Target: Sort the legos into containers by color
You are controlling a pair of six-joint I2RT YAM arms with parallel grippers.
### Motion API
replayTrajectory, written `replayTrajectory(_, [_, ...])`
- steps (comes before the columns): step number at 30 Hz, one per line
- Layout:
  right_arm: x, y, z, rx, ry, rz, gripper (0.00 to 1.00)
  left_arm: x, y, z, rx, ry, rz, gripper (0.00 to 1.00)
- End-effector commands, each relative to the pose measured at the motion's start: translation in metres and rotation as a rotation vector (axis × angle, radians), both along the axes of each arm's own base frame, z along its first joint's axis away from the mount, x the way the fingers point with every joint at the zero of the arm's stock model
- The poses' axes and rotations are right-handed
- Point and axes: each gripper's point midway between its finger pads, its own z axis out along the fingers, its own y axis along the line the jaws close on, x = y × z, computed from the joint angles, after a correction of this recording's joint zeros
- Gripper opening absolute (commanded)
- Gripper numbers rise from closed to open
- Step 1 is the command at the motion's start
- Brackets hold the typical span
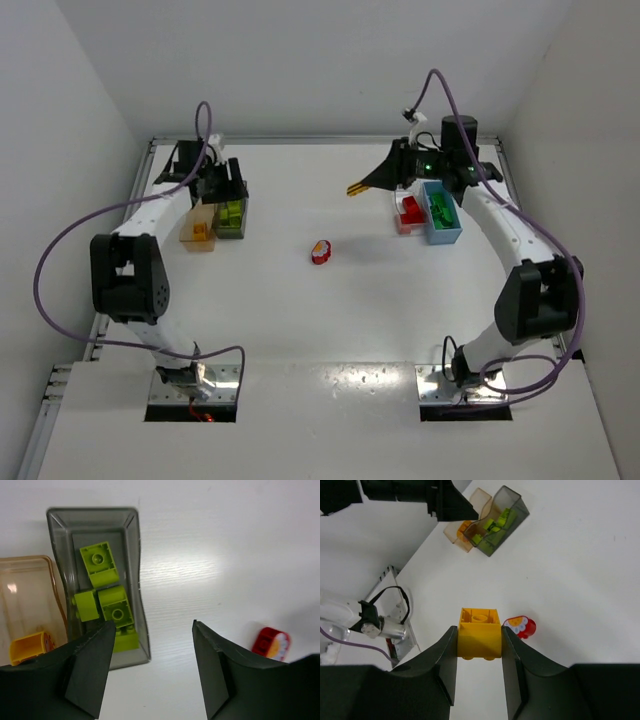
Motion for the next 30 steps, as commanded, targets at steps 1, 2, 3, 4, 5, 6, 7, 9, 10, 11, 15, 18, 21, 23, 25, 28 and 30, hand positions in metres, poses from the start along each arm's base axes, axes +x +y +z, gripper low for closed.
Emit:
replayTrajectory(1, [0.008,0.029,0.017,-0.028,-0.128,0.078,0.00,0.002,0.004,0.094,-0.111,-0.212,0.038,0.69])
replayTrajectory(2, [0.009,0.039,0.022,-0.029,-0.154,0.104,0.00,0.001,0.021,0.110,-0.144,-0.231,0.090,0.69])
replayTrajectory(3, [0.002,0.057,0.021,-0.026,-0.153,0.150,0.00,-0.004,0.024,0.127,-0.186,-0.252,0.075,0.69])
replayTrajectory(4, [0.004,0.069,0.013,-0.029,-0.156,0.177,0.00,-0.006,0.035,0.133,-0.201,-0.252,0.084,0.69])
replayTrajectory(5, [0.005,0.081,0.017,-0.023,-0.174,0.201,0.00,-0.010,0.062,0.144,-0.209,-0.249,0.136,0.69])
replayTrajectory(6, [0.004,0.093,0.017,-0.019,-0.182,0.225,0.00,-0.015,0.071,0.150,-0.243,-0.240,0.143,0.69])
replayTrajectory(7, [-0.004,0.113,0.015,-0.012,-0.192,0.272,0.00,-0.018,0.085,0.147,-0.263,-0.222,0.164,0.69])
replayTrajectory(9, [0.002,0.141,0.010,0.005,-0.209,0.305,0.00,-0.033,0.131,0.145,-0.305,-0.210,0.268,0.69])
replayTrajectory(10, [-0.005,0.163,0.006,0.009,-0.222,0.342,0.00,-0.042,0.135,0.148,-0.354,-0.217,0.246,0.69])
replayTrajectory(11, [-0.002,0.178,0.016,0.027,-0.260,0.348,0.00,-0.049,0.140,0.153,-0.384,-0.229,0.239,0.69])
replayTrajectory(15, [0.015,0.240,-0.003,0.042,-0.284,0.345,0.00,-0.084,0.151,0.159,-0.448,-0.268,0.183,0.69])
replayTrajectory(18, [0.024,0.279,-0.014,0.073,-0.308,0.347,0.00,-0.103,0.142,0.164,-0.394,-0.300,0.149,0.69])
replayTrajectory(21, [0.027,0.309,-0.014,0.097,-0.344,0.346,0.00,-0.116,0.136,0.168,-0.347,-0.320,0.147,0.69])
replayTrajectory(23, [0.028,0.331,-0.025,0.112,-0.354,0.359,0.00,-0.121,0.139,0.167,-0.313,-0.319,0.184,0.72])
replayTrajectory(25, [0.025,0.348,-0.036,0.109,-0.354,0.359,0.00,-0.123,0.141,0.171,-0.287,-0.332,0.201,0.74])
replayTrajectory(28, [0.032,0.369,-0.060,0.082,-0.399,0.331,0.00,-0.124,0.143,0.173,-0.281,-0.332,0.236,0.80])
replayTrajectory(30, [0.033,0.376,-0.068,0.069,-0.410,0.315,0.00,-0.126,0.144,0.175,-0.281,-0.335,0.248,0.84])
